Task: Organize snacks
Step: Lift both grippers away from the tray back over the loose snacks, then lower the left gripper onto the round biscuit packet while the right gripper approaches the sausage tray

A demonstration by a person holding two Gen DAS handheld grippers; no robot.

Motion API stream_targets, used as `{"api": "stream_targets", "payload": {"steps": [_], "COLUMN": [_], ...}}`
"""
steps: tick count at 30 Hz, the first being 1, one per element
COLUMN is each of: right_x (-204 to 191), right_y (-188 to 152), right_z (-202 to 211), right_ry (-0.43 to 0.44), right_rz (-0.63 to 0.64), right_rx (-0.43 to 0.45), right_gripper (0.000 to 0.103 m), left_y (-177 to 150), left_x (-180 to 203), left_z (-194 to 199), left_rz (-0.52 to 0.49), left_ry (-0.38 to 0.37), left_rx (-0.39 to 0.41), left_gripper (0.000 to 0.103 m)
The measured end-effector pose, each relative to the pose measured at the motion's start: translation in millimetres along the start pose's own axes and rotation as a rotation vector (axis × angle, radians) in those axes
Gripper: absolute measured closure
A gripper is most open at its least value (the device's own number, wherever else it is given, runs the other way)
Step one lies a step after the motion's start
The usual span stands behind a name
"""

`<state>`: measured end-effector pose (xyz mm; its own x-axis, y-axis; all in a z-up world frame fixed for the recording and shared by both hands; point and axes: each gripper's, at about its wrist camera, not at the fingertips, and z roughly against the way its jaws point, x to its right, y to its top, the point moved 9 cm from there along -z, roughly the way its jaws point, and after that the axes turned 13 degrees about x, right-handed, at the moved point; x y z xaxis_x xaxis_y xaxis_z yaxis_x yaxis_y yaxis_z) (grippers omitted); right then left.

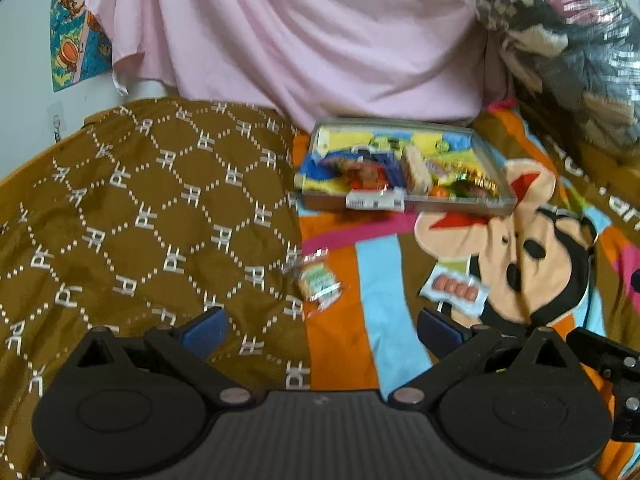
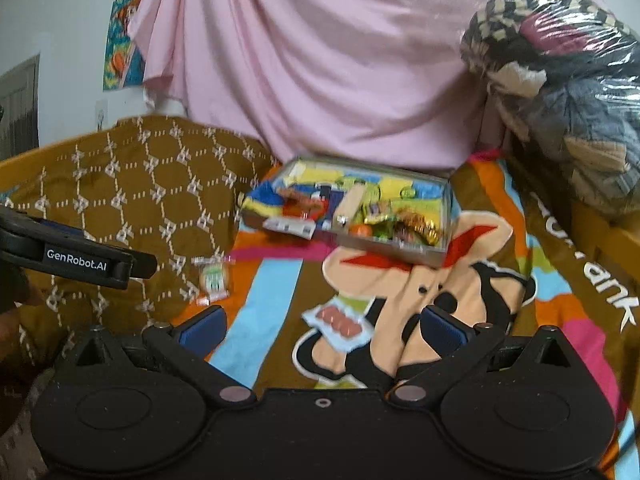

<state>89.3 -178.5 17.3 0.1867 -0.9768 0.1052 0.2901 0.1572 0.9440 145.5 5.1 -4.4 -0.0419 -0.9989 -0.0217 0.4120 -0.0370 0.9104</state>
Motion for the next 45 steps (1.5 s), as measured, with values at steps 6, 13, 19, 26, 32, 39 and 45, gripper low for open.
{"api": "stream_targets", "payload": {"steps": [6,13,19,26,32,39,45], "right_x": [-9,-9,0,12,19,32,41], "right_y": [-17,-29,-30,-32,-41,-61,-82], "right_z": [-9,-27,-50,-84,-122,-167,-198], "right_ry": [0.034,0.059,0.077,0.112,0.144,0.169,0.17], "right_rz": [0.026,0.016,0.01,0.01,0.008,-0.051,-0.04], "right_rx": [-0.062,-0.095,-0.115,-0.119,-0.135,-0.175,-0.191], "right_gripper": [0.001,0.001,0.001,0.001,0.001,0.001,0.001], "left_y": [-25,-38,-39,-41,-36,-30,-31], "left_x": [1,-3,-9,-16,-20,-27,-30], "left_z": [-12,-24,-40,-67,-96,-142,-181], "left_rz": [-0.01,-0.02,-0.004,0.007,0.046,0.094,0.154], "left_ry": [0.002,0.017,0.019,0.033,0.04,0.054,0.071], "left_rx": [-0.083,-0.12,-0.156,-0.186,-0.177,-0.171,-0.184], "left_gripper": [0.0,0.0,0.0,0.0,0.0,0.0,0.0]}}
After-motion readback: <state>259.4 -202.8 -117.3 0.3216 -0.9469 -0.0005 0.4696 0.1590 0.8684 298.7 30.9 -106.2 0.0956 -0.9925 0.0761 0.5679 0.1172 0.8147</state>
